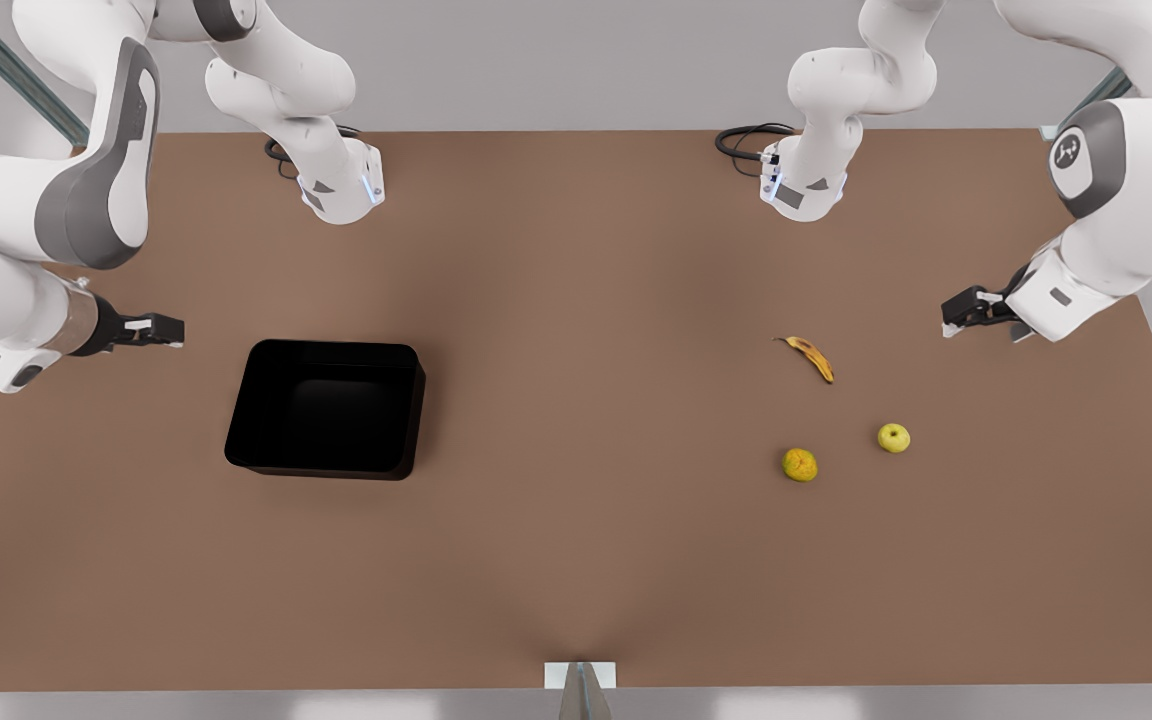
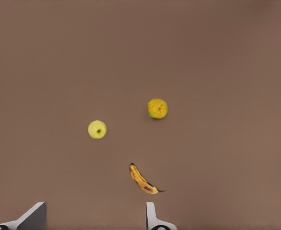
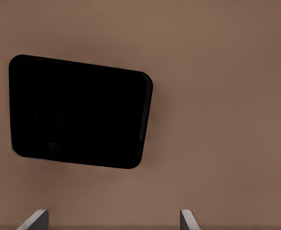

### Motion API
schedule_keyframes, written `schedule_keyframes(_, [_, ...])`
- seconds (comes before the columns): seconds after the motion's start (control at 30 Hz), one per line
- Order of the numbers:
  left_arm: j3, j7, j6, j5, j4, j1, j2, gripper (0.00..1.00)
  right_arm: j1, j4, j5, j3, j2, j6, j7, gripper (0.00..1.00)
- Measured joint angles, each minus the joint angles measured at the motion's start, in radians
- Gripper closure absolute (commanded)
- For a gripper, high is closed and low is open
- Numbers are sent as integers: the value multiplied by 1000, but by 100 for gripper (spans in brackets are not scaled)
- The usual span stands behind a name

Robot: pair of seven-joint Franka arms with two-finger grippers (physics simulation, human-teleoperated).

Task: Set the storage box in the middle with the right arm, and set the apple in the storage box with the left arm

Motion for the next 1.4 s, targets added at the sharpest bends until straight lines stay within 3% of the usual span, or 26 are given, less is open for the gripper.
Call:
schedule_keyframes(0.1, [-8,-15,-18,0,99,-17,102,0,2,-25,-2,0,8,10,10,0])
schedule_keyframes(0.17, [40,-119,-62,-11,187,-19,227,0,-8,-234,-6,0,3,191,14,0])
schedule_keyframes(0.2, [113,-265,-61,-49,195,-11,274,0,-14,-313,4,11,-9,249,18,0])
schedule_keyframes(0.3, [164,-647,-30,-226,107,-9,357,0,-12,-548,28,12,-10,480,82,0])
schedule_keyframes(0.37, [262,-764,55,-409,-2,-7,393,0,-19,-676,29,8,9,639,86,0])
schedule_keyframes(0.53, [352,-885,-7,-882,11,-4,636,0,-45,-701,29,0,43,683,86,0])
schedule_keyframes(0.63, [368,-860,-95,-1081,-27,23,664,0,-55,-707,29,-15,56,683,86,0])
schedule_keyframes(0.8, [416,-782,-121,-1199,-16,24,763,0,-53,-696,32,-29,143,725,87,0])
schedule_keyframes(0.97, [481,-641,-222,-1228,-115,20,757,0,-49,-690,41,-28,176,726,87,0])
schedule_keyframes(1.0, [486,-633,-217,-1230,-116,20,767,0,-49,-690,41,-28,176,717,87,9])
schedule_keyframes(1.07, [488,-638,-193,-1237,-63,23,820,0,-49,-689,41,-28,176,710,84,43])
schedule_keyframes(1.1, [501,-637,-193,-1244,-51,24,843,0,-49,-689,41,-28,176,710,77,48])
schedule_keyframes(1.4, [531,-625,-168,-1308,-20,24,935,0,-49,-649,40,-28,184,687,72,48])
